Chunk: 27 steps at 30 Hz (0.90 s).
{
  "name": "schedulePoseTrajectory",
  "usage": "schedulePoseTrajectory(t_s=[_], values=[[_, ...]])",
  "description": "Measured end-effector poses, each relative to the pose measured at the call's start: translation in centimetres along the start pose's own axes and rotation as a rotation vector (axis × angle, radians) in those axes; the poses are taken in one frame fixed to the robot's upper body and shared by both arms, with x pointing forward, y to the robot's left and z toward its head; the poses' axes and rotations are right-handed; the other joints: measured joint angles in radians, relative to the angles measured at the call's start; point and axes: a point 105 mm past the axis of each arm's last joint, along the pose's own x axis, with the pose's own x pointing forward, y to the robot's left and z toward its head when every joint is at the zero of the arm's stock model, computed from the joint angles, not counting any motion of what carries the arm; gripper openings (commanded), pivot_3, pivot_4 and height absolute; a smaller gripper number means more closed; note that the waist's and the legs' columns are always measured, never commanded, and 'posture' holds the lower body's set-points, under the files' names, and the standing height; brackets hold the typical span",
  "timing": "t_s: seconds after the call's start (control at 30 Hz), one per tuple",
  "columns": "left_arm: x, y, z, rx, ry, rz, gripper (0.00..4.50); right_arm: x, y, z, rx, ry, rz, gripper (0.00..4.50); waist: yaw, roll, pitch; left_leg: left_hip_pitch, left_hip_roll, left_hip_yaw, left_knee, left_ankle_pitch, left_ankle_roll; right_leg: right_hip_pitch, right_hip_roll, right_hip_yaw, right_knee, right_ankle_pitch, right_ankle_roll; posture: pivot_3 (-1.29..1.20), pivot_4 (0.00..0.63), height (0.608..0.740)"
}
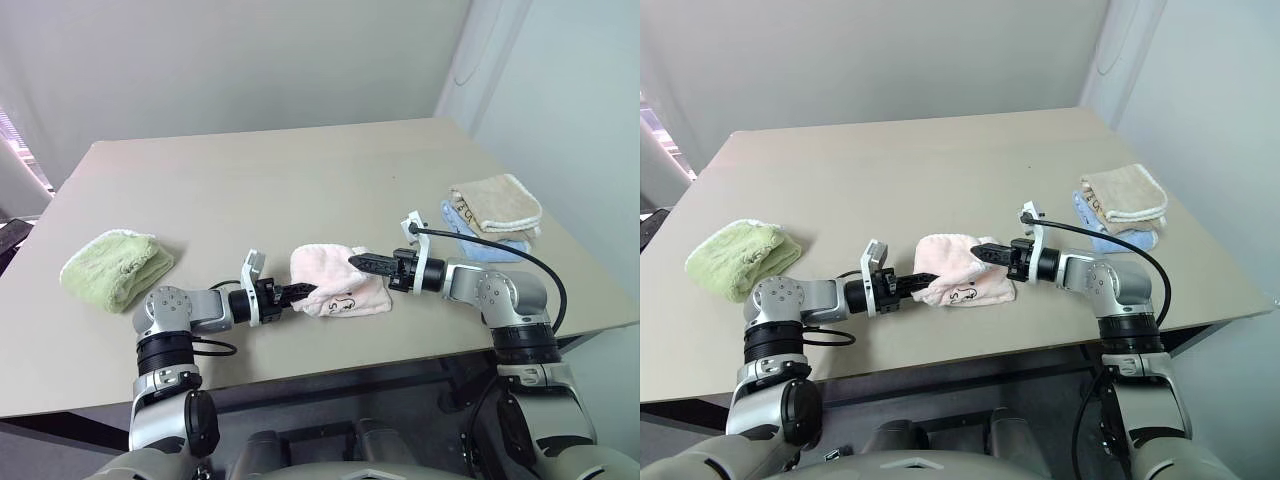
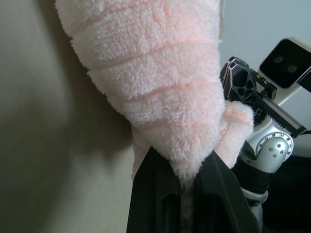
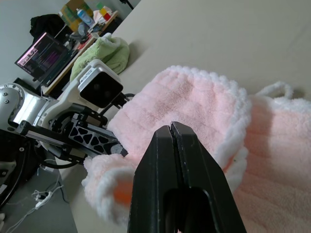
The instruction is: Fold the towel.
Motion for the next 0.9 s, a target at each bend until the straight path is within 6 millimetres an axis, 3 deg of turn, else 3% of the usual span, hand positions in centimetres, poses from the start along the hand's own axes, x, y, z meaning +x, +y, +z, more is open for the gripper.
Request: schedulePoseTrajectory(t_s=[0.23, 0.47, 0.67, 0.9], values=[[-2.6, -1.4, 2.1, 0.147, -0.050, 0.066, 0.02, -0.2, 0.2, 0.7, 0.026, -0.061, 0.024, 0.00, -0.021, 0.000, 0.000, 0.000, 0.001, 0.000, 0.000, 0.000, 0.000, 0.000, 0.001, 0.000, 0.001, 0.000, 0.000, 0.00, 0.000, 0.729], [-3.6, -4.9, 5.3, 0.261, -0.168, 0.050, 0.02, -0.5, 0.5, 2.9, 0.118, -0.220, 0.090, 0.00, -0.023, -0.001, 0.001, 0.000, 0.001, 0.000, -0.002, 0.000, 0.000, 0.000, 0.001, 0.000, 0.000, 0.000, 0.000, 0.00, 0.000, 0.729], [-4.5, -6.7, 7.1, 0.309, -0.258, 0.072, 0.02, 0.8, 0.9, 1.1, 0.056, -0.096, 0.098, 0.00, -0.023, -0.001, 0.001, 0.000, 0.001, 0.000, -0.002, 0.000, 0.000, -0.001, 0.001, 0.000, 0.000, 0.000, 0.001, 0.00, 0.000, 0.729], [-7.8, -10.4, 10.4, 0.396, -0.423, 0.097, 0.02, 1.9, 1.2, -0.3, -0.002, -0.023, 0.120, 0.00, -0.024, -0.001, 0.001, 0.000, 0.001, 0.000, -0.002, 0.000, 0.000, -0.001, 0.001, 0.000, 0.001, 0.001, 0.001, 0.00, 0.000, 0.729]])
